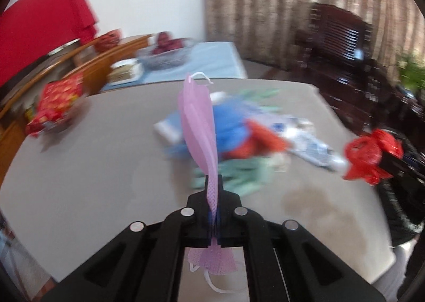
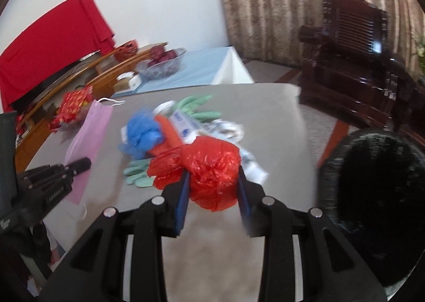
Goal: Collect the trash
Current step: 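Carry the mask and red bag over the bin and open both tools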
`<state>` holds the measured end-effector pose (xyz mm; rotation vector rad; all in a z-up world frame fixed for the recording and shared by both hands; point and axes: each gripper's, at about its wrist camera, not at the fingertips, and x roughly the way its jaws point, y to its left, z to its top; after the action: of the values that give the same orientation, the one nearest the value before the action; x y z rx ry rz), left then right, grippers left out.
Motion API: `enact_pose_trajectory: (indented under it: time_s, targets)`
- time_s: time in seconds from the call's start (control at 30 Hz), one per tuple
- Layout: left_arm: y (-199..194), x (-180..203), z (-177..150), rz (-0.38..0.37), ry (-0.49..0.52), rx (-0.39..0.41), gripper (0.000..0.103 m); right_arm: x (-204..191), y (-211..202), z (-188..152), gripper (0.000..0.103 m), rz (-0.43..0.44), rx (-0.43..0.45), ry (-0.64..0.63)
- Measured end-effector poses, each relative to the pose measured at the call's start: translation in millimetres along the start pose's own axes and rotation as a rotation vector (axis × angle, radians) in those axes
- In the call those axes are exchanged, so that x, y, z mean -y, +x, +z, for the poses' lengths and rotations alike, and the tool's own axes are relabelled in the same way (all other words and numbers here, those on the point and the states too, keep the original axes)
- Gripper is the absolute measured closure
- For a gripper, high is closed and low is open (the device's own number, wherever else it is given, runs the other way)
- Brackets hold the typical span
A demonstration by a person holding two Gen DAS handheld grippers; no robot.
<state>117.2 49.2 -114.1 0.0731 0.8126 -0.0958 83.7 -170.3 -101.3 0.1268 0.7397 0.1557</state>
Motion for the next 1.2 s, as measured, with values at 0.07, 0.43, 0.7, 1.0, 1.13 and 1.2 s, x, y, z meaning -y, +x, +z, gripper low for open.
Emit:
enact_pose_trajectory:
  time_s: [0.07,0.43,0.7,1.0,1.13,1.2]
  targets:
    - [-1.2,29.1,3.0,-0.065,0.029,0.003,0.101,15.3,-10.7,-1.0,0.071,-0.035,0.013,0.013]
    - [13.9,195.7,20.4,-0.356,0.217,-0.01,0.101,150.5,-70.8,-23.9,0.071,-0.306,0.045,0.14]
    - [35.0,303.4,18.5,-0.521,0.299,-0.078,0.101,239.8,-86.6,-54.6,0.071,-0.466,0.016,0.229]
    - [40.2,339.9,18.0,-0.606,0.325,-0.085,0.039,274.9,-84.4,-74.2,0.025,-0.567,0.006,0.26]
    - [36.8,311.2,23.9,-0.558,0.299,-0.037,0.018,270.5,-79.8,-72.1,0.012,-0.581,0.021,0.242]
    - [38.9,298.2,27.8,-0.535,0.276,-0.04,0.017,264.9,-79.4,-69.7,0.012,-0.567,0.024,0.251]
